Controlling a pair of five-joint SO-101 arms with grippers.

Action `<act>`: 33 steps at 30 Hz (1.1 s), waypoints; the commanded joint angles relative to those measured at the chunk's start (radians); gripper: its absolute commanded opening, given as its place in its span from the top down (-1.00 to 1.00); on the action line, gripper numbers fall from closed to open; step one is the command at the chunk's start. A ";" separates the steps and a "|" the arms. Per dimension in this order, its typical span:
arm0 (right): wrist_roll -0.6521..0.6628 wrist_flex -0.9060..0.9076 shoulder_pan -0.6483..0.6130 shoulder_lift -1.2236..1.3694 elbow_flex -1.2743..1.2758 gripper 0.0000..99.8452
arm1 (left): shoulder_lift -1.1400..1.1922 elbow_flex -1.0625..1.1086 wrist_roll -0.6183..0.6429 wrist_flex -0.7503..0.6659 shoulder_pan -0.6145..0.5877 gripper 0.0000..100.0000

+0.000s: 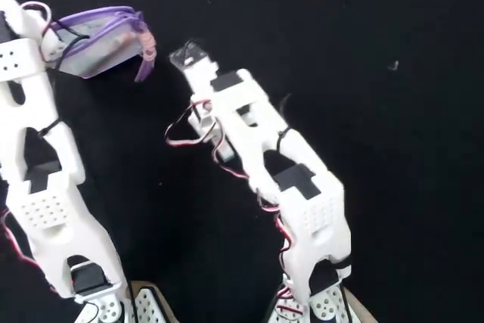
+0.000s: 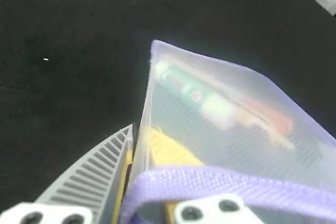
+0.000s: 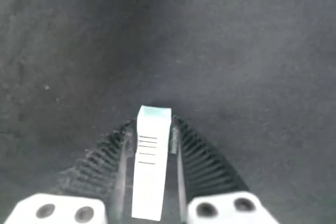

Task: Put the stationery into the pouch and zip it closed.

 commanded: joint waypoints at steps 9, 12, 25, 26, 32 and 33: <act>0.003 0.203 0.269 -0.022 -0.427 0.95 | -0.018 -0.140 0.015 0.028 0.214 0.94; 0.003 0.250 0.313 -0.022 -0.541 0.98 | -0.018 -0.140 0.015 0.028 0.271 0.94; -0.106 0.609 0.393 -0.015 -1.201 0.98 | -0.238 0.130 0.034 0.026 0.475 0.94; -0.106 0.624 0.390 -0.015 -1.248 0.98 | -0.270 0.160 0.043 0.026 0.487 0.94; -0.192 0.644 0.391 -0.015 -1.429 0.98 | -0.405 0.260 0.048 0.026 0.509 0.94; -0.207 0.646 0.390 -0.015 -1.443 0.98 | -0.410 0.272 0.048 0.026 0.507 0.94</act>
